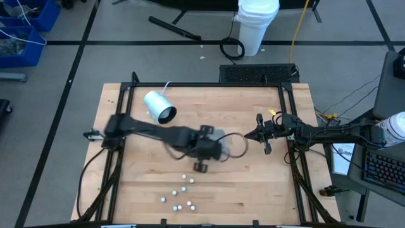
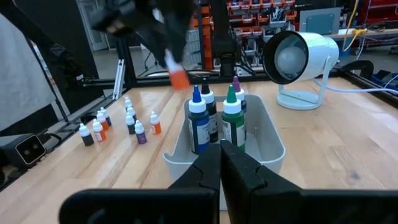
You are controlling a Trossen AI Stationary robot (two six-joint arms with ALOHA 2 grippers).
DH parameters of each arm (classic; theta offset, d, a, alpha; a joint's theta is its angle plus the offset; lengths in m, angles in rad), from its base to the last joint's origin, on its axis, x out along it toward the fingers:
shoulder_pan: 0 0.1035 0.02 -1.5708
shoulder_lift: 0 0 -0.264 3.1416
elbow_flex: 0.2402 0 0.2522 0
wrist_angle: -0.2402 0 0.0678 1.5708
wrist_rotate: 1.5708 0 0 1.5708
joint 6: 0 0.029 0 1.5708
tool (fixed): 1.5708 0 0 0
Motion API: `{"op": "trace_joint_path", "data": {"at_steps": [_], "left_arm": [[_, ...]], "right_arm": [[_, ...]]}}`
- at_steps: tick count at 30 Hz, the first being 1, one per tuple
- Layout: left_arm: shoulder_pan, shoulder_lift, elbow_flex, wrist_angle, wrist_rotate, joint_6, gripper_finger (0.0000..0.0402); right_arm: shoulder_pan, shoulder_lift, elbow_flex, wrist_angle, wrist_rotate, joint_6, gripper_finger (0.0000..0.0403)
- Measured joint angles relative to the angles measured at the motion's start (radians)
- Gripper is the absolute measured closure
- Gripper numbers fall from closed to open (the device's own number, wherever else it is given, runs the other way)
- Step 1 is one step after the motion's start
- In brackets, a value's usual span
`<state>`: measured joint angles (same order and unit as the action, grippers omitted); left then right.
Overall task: Pick & Place food coloring
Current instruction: Put the small orange food coloring bottle into the gray bin
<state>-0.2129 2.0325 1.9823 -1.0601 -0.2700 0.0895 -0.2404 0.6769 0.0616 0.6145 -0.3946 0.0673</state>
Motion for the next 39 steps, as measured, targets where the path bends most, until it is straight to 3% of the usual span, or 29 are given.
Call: {"op": "trace_joint_path", "data": {"at_steps": [4, 11, 26, 39], "left_arm": [[0.053, 0.105, 0.100, -0.045, -0.001, 0.065, 0.0339], [0.114, 0.153, 0.094, -0.013, 0.008, 0.013, 0.0339], [0.143, 0.158, -0.099, 0.177, 0.107, -0.055, 0.0339], [0.143, 0.156, -0.202, 0.273, 0.105, -0.095, 0.0339]], "right_arm": [[0.000, 0.000, 0.000, -0.002, 0.000, 0.000, 0.0403], [0.000, 0.000, 0.000, 0.002, 0.000, -0.004, 0.0403], [0.000, 0.000, 0.000, 0.004, 0.000, -0.004, 0.0403], [0.000, 0.000, 0.000, 0.041, 0.000, -0.004, 0.0403]]}}
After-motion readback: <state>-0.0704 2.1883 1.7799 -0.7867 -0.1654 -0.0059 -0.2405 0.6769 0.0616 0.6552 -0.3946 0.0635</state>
